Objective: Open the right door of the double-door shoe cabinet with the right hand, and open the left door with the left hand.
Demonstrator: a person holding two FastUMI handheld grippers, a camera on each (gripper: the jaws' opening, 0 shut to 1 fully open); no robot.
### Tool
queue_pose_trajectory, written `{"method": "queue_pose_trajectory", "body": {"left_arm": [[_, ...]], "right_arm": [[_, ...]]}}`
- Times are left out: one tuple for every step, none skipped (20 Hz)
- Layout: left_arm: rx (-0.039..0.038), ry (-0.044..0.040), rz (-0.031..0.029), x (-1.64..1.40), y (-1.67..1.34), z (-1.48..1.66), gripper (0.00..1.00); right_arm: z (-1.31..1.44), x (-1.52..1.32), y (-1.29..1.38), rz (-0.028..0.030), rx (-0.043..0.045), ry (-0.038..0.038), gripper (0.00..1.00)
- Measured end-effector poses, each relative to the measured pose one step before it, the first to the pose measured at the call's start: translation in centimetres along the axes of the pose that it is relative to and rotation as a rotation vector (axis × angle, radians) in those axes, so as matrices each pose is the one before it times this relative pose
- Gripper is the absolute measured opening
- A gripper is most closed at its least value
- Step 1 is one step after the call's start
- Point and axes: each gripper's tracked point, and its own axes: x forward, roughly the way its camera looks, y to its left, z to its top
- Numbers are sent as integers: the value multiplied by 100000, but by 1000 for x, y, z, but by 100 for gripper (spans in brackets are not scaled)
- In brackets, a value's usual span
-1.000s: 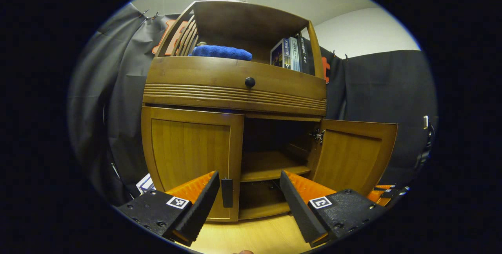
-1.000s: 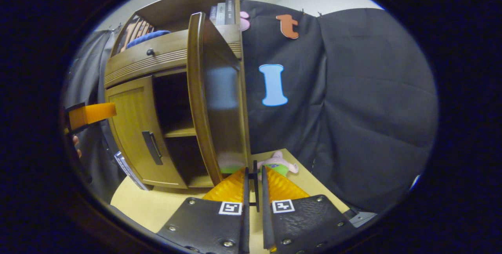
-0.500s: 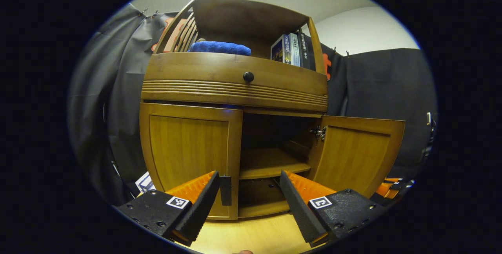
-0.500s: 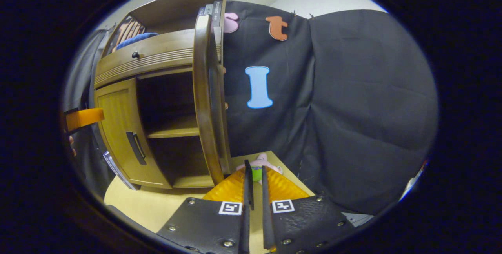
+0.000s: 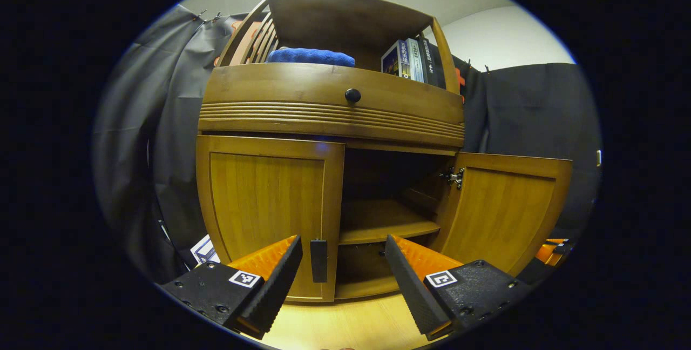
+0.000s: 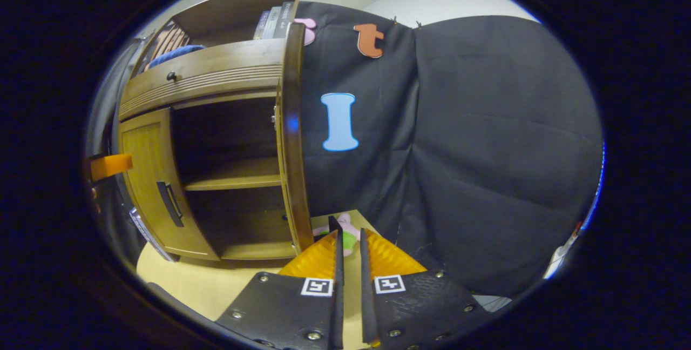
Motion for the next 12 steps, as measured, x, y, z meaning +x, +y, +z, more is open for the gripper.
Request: {"method": "queue_pose_trajectory", "body": {"left_arm": [[-126,127,493,400,120,-223,92],[5,414,612,472,142,-202,92],[112,536,695,522,278,-291,92],[155,502,692,658,193,-329,95],[323,503,670,558,330,-377,92],[404,673,735,592,220,-360,92],[447,917,719,630,386,-554,92],[314,974,823,651,322,-412,92],[28,544,395,767,203,-488,95],[-54,822,686,703,294,-381,92],[112,778,577,484,125,-409,91],[189,1176,811,666,357,-414,92]], "right_arm": [[7,-29,-2,-464,-612,-216,13],[-3,-9,-78,-491,-923,-209,14],[83,-51,-16,-462,-608,-243,14],[176,-15,-2,-122,53,-207,14],[247,-40,-8,122,641,-325,14],[25,-260,-110,170,755,-175,14],[147,19,-94,68,692,-111,14],[105,-66,-127,-196,416,-175,14],[186,-42,-93,-417,-7,-333,14],[341,-1,-80,-807,-180,-401,14],[426,-28,-45,-773,-138,-555,14],[440,50,-191,-791,-25,-563,14]]}}
